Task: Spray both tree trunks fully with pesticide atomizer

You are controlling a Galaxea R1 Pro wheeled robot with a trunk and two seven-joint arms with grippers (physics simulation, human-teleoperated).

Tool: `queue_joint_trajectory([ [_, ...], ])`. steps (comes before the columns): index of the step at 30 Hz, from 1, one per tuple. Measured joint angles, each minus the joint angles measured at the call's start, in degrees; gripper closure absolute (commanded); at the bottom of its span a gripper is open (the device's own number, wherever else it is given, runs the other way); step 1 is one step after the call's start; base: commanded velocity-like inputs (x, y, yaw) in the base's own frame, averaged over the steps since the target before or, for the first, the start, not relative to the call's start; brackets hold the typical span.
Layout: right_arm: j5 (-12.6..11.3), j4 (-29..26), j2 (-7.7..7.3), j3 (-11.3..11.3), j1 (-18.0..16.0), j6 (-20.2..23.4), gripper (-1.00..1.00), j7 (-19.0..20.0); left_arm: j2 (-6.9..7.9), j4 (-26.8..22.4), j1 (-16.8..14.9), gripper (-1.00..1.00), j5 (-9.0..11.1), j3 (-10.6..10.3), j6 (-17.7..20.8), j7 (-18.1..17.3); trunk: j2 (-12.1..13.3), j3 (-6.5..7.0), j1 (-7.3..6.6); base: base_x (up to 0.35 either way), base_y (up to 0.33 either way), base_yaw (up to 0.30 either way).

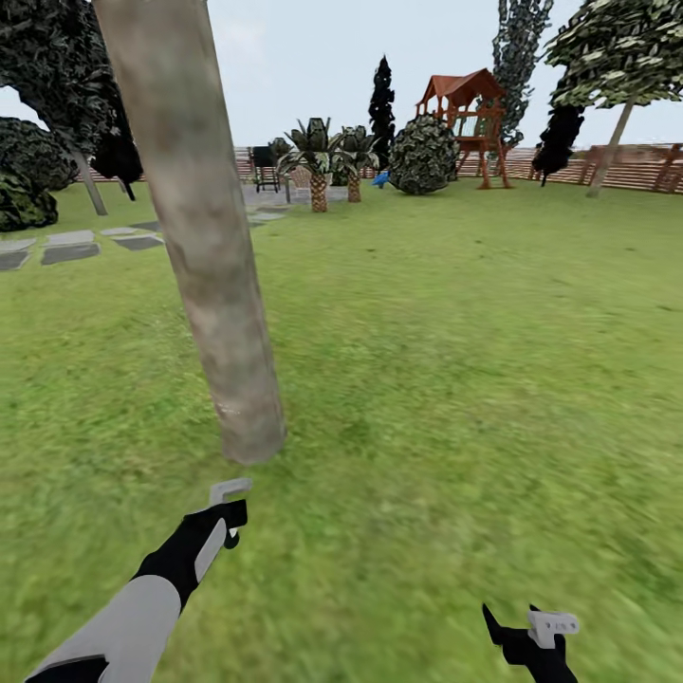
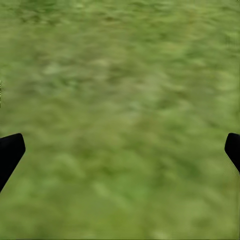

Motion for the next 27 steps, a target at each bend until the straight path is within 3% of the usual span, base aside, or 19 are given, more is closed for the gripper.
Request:
queue_joint_trajectory([
  [4, 0.0, 0.0, -0.01, 0.0, 0.0, 0.0, -1.0, 0.0, 0.0, -0.2, 0.0, 1.0, 0.0, -0.1, 0.1, 0.1, 0.0, 0.0, 0.0, -0.088, -0.123, 0.263],
  [11, 0.0, -0.1, -0.09, 0.0, 0.0, 0.0, -1.0, 0.0, -0.63, -1.1, -1.3, 1.0, -0.6, -0.7, 1.0, 0.2, 0.0, 0.0, 0.0, -0.004, -0.006, 0.029],
  [16, 0.0, 0.0, -0.09, 0.0, 0.0, 0.0, -1.0, 0.0, -1.03, -1.0, -5.6, 1.0, -0.6, -0.6, 3.6, 0.3, 0.0, 0.01, 0.0, 0.0, 0.0, 0.0],
  [20, 0.0, 0.0, -0.09, 0.0, 0.0, 0.0, -1.0, 0.0, -2.95, -1.1, -9.4, 1.0, -0.4, -0.7, 5.7, 0.2, 0.0, 0.01, 0.0, 0.0, 0.0, 0.0],
  [22, 0.0, 0.0, -0.09, 0.0, 0.0, 0.0, -1.0, -0.1, 1.14, -1.0, -10.3, 1.0, -1.3, -0.6, 7.3, -0.3, 0.0, 0.0, 0.0, 0.0, 0.0, 0.0],
  [23, 0.0, 0.0, -0.09, 0.0, 0.0, 0.0, -1.0, -0.1, 2.31, -1.0, -10.3, 1.0, -1.0, -0.6, 8.4, -0.5, 0.0, 0.0, 0.0, 0.0, 0.0, 0.0],
  [25, 0.0, 0.0, -0.09, 0.0, 0.0, 0.0, -1.0, 0.0, 3.03, -1.0, -10.3, 1.0, -0.7, -0.8, 9.5, -0.6, 0.0, 0.0, 0.0, 0.0, 0.0, 0.0],
  [27, 0.0, 0.0, -0.09, 0.0, 0.0, 0.0, -1.0, 0.0, 2.65, -1.0, -10.3, 1.0, -0.6, -2.7, 10.0, -0.7, 0.0, 0.0, 0.0, 0.0, 0.0, 0.0],
])
